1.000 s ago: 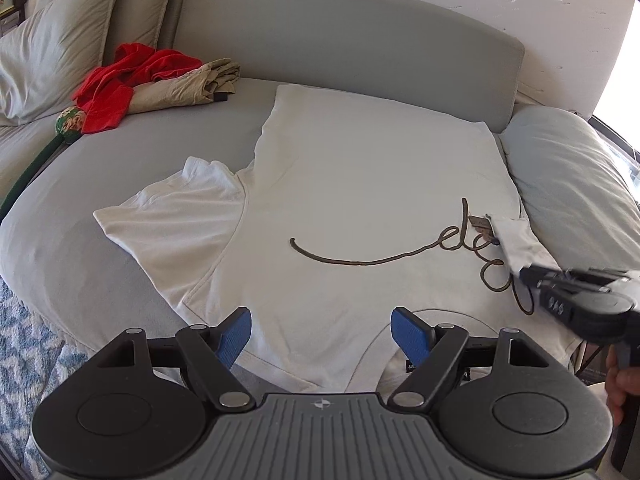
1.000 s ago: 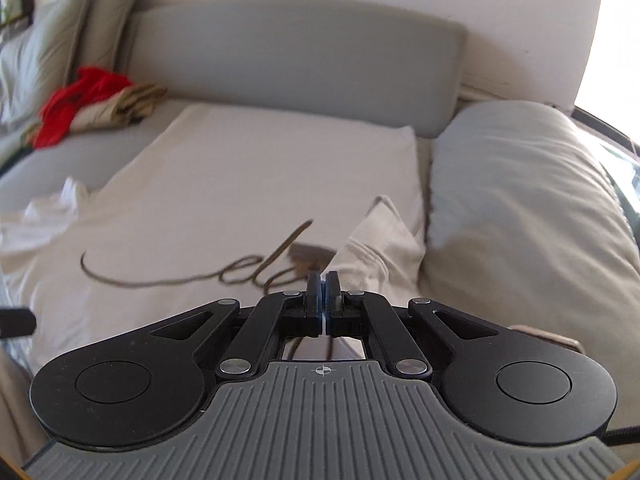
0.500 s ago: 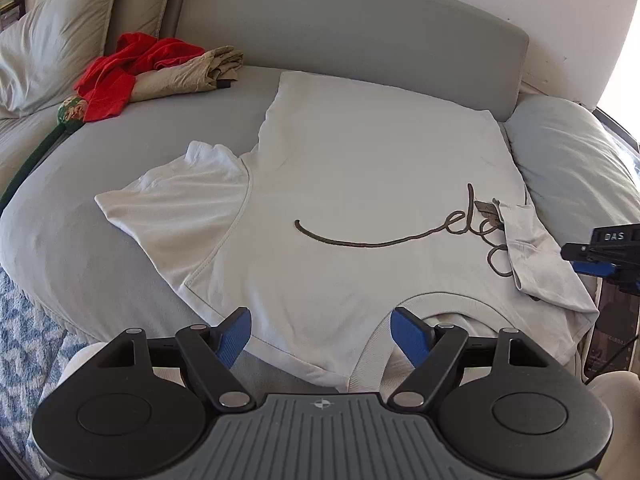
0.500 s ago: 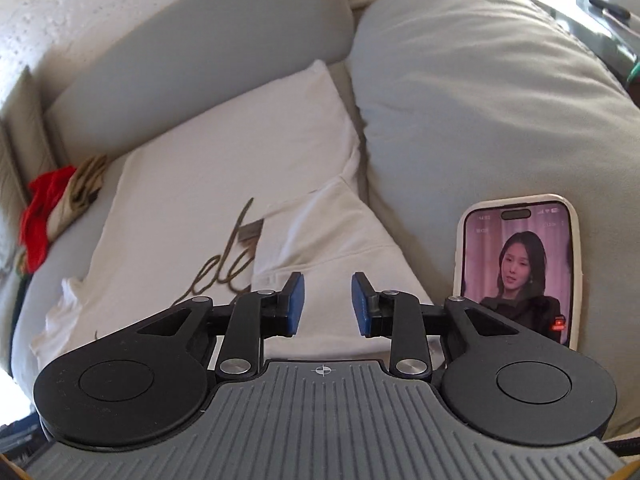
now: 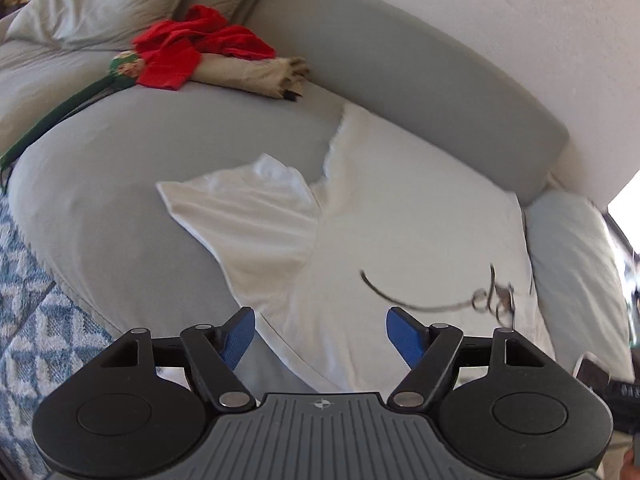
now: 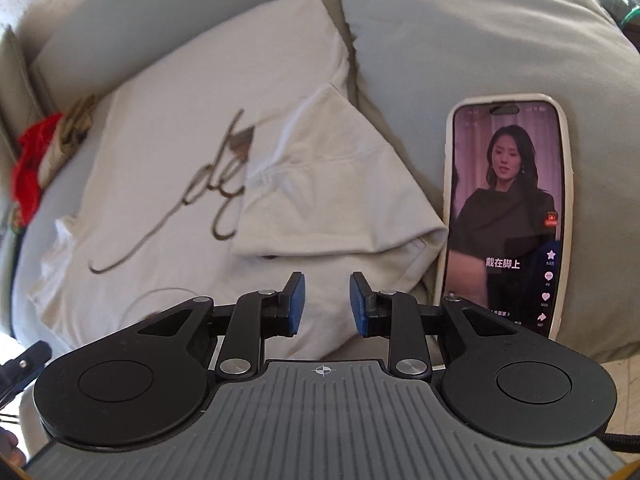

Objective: Fold clothes
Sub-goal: 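Grasp the opposite shirt side with the left gripper and fold it inward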

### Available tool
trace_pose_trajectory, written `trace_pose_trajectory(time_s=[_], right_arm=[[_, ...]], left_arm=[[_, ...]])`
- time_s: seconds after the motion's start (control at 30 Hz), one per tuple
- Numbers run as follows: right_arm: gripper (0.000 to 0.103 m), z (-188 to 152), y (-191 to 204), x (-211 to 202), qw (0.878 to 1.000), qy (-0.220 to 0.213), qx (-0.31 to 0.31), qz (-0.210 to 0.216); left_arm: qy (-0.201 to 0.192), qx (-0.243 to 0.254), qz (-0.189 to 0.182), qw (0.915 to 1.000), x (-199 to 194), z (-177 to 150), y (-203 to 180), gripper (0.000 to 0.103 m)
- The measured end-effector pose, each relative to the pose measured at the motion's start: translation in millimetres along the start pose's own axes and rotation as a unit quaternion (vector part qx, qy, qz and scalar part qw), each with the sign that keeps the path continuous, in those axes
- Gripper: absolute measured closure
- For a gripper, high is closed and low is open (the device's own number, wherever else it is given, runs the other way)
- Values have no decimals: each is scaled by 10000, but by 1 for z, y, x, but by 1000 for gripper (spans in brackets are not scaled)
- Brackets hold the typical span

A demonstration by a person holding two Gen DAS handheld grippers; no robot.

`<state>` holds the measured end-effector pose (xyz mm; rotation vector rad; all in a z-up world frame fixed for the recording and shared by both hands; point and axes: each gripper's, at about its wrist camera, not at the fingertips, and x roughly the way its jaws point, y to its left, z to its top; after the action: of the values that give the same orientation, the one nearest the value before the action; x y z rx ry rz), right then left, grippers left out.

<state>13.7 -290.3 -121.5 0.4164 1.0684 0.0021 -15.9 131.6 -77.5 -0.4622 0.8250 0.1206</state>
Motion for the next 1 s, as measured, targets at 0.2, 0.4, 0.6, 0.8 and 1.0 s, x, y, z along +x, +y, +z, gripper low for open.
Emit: trace_pose_trajectory(time_s=[0.2,0.4,0.6,0.8,1.0], right_arm=[[48,3,26,-41,9957,-301,123,868],[48,1,57,-57,9906,-312,25,1328],[48,-8,68,-57,9915,-230,-129,1274],[48,-15,63,-52,9923,-103,-91,1230],[48,-23,56,-49,9913,9,-52,1315]], left_arm=[[-237,-1342,317,9902,30,48,82,67],[196,-1194,120,9926,77,71,107,68],[214,-1210,-26,9924,98,82,112,67],[329,-795,228,9960,111,88,106,82],[132,-175,443,9988,100,93,90,103]])
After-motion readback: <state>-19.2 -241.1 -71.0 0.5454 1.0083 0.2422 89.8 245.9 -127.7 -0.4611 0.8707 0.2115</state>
